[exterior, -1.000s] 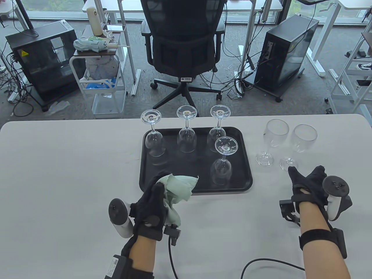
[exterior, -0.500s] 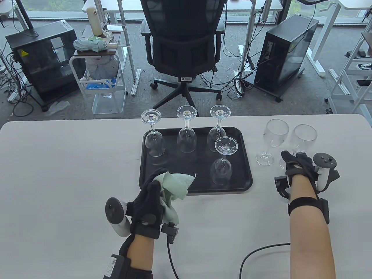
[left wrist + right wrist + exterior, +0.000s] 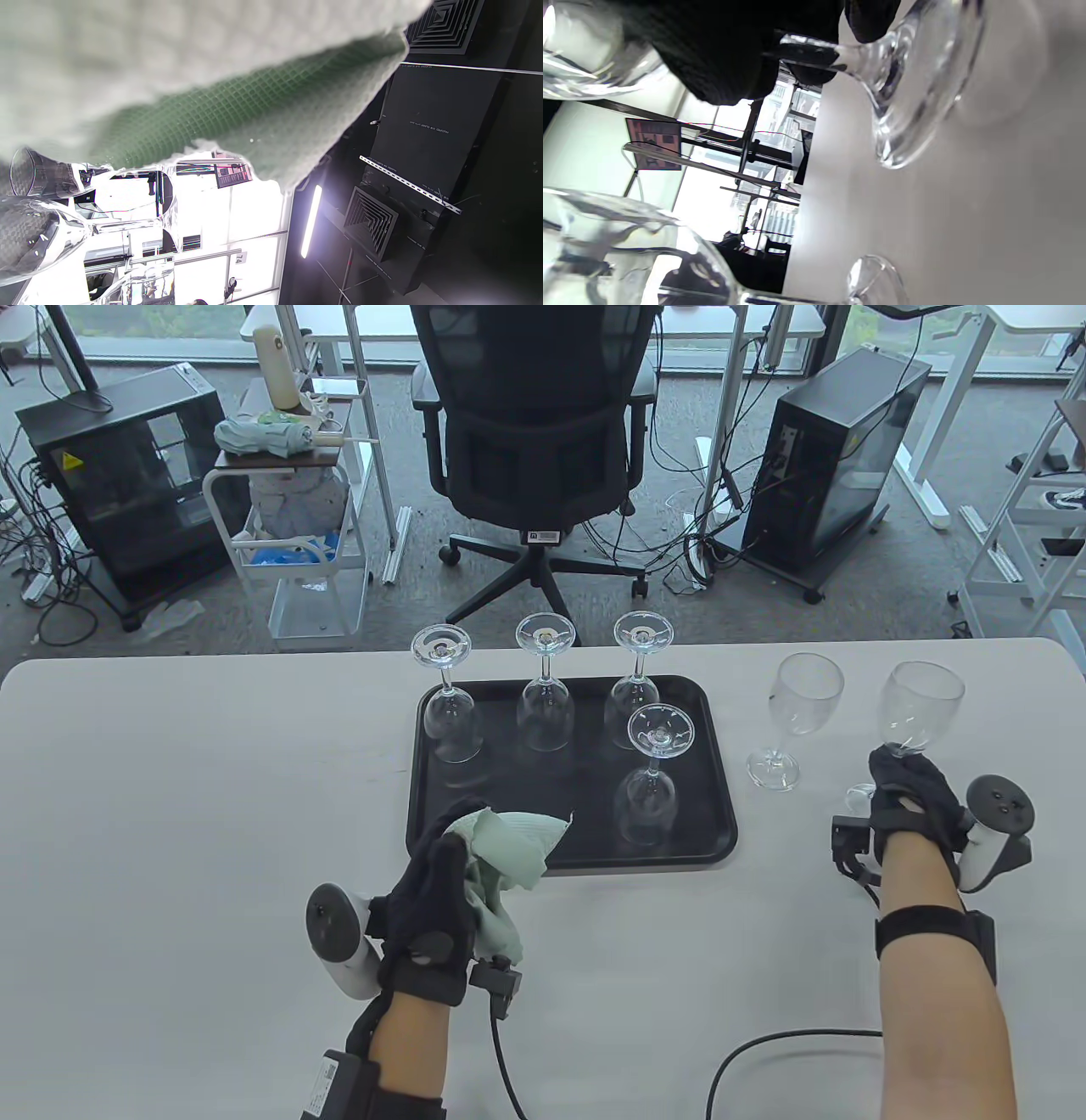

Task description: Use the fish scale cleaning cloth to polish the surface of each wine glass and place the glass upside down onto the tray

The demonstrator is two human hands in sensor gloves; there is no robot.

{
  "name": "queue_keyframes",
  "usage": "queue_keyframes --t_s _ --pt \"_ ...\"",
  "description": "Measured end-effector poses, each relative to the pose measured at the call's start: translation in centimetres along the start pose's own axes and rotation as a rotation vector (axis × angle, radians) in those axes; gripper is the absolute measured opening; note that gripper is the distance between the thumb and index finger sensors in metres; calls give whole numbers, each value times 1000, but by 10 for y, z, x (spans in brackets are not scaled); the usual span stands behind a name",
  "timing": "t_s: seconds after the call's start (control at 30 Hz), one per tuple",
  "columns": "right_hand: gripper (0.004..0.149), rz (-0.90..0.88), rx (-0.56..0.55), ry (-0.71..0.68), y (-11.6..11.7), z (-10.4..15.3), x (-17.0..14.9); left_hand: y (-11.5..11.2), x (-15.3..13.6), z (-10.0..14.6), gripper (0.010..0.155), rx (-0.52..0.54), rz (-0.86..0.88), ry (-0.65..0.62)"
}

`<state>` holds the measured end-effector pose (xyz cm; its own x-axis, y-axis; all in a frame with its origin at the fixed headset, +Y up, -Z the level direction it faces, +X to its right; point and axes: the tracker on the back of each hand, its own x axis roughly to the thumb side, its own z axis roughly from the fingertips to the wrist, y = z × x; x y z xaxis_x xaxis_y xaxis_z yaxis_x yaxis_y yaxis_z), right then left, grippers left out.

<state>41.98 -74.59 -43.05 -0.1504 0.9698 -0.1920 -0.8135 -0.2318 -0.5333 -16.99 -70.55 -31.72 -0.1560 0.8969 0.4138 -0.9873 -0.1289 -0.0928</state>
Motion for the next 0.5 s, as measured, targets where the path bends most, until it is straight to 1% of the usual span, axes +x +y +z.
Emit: queue_keyframes --t_s 0.07,0.1,0.13,0.17,0.2,0.23,0.27,0.3,0.33,0.4,0.43,0.47,0.5 --pt "43 -38 59 -145 -10 18 13 -1 -1 0 56 -3 7 1" --pt "43 -37 88 -278 -13 30 22 -2 -2 0 56 -3 9 1" --pt "43 -25 114 -374 -14 41 28 -2 -3 0 56 -5 8 3" --pt "44 27 138 -499 -13 60 39 -3 -3 1 56 -8 8 2" --pt "44 102 135 -597 -11 75 46 -3 -4 1 56 -8 8 1" --pt "44 235 130 -747 -7 97 56 -4 -4 1 56 -10 8 1" --pt "44 370 146 -892 2 119 64 -5 -4 2 56 -13 10 2" --pt "44 443 161 -961 8 132 68 -6 -4 2 56 -14 11 0" --pt "44 574 185 -1046 21 155 74 -7 -4 2 56 -16 8 -4" --pt "46 842 188 -1141 53 199 78 -9 -3 3 56 -19 -2 -13" --pt "46 923 175 -1154 66 215 79 -10 -2 3 56 -13 -5 -16" --pt "46 1001 183 -1167 85 235 78 -11 0 3 56 -11 -9 -27" --pt "46 1026 199 -1174 95 246 78 -12 1 3 56 -18 -12 -32"
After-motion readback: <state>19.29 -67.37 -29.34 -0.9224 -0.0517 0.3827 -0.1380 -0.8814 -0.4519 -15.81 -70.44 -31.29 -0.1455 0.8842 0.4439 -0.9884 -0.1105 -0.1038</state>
